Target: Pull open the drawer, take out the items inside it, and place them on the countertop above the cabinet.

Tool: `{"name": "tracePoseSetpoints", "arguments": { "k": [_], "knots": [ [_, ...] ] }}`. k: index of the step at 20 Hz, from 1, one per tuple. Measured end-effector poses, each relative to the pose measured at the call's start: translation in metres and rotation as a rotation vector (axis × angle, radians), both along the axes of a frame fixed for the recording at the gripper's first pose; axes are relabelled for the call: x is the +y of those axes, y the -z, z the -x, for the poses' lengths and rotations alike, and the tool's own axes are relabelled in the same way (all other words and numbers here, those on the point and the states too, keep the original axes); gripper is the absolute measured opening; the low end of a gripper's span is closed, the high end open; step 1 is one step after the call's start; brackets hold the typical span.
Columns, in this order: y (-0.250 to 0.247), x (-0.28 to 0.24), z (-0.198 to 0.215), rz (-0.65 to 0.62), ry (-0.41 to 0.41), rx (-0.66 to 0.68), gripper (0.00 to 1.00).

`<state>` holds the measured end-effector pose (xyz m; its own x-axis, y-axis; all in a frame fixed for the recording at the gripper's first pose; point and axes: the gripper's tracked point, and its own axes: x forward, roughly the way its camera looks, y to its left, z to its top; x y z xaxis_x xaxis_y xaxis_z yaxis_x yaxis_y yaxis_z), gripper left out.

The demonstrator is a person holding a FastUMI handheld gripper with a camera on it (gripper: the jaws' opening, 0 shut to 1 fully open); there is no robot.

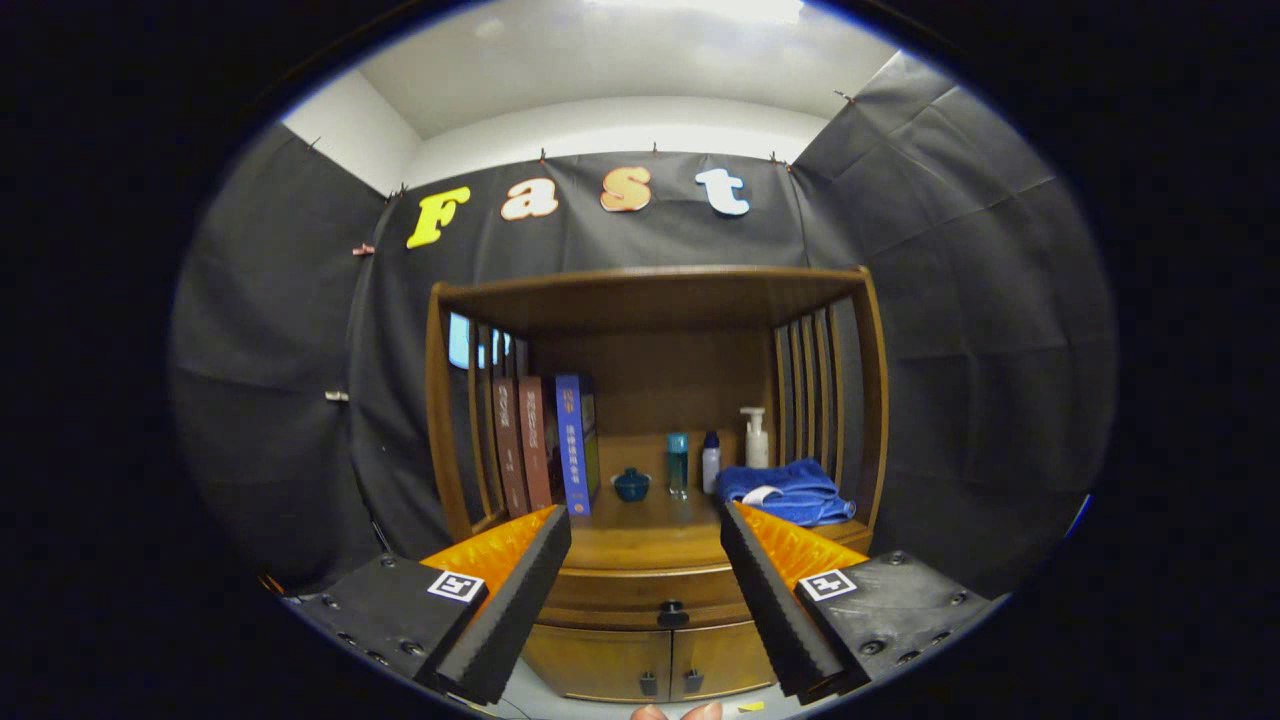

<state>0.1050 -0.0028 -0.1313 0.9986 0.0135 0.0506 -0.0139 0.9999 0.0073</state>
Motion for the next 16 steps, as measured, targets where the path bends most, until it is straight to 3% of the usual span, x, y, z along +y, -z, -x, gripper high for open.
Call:
{"name": "tracePoseSetpoints", "arguments": {
  "k": [13,15,16],
  "knots": [
    [0.193,-0.021,-0.097,-0.075,0.024,0.253,0.99],
    [0.209,-0.020,-0.106,-0.093,0.024,0.277,0.96],
    [0.215,-0.018,-0.109,-0.096,0.021,0.286,0.89]
  ]
}}
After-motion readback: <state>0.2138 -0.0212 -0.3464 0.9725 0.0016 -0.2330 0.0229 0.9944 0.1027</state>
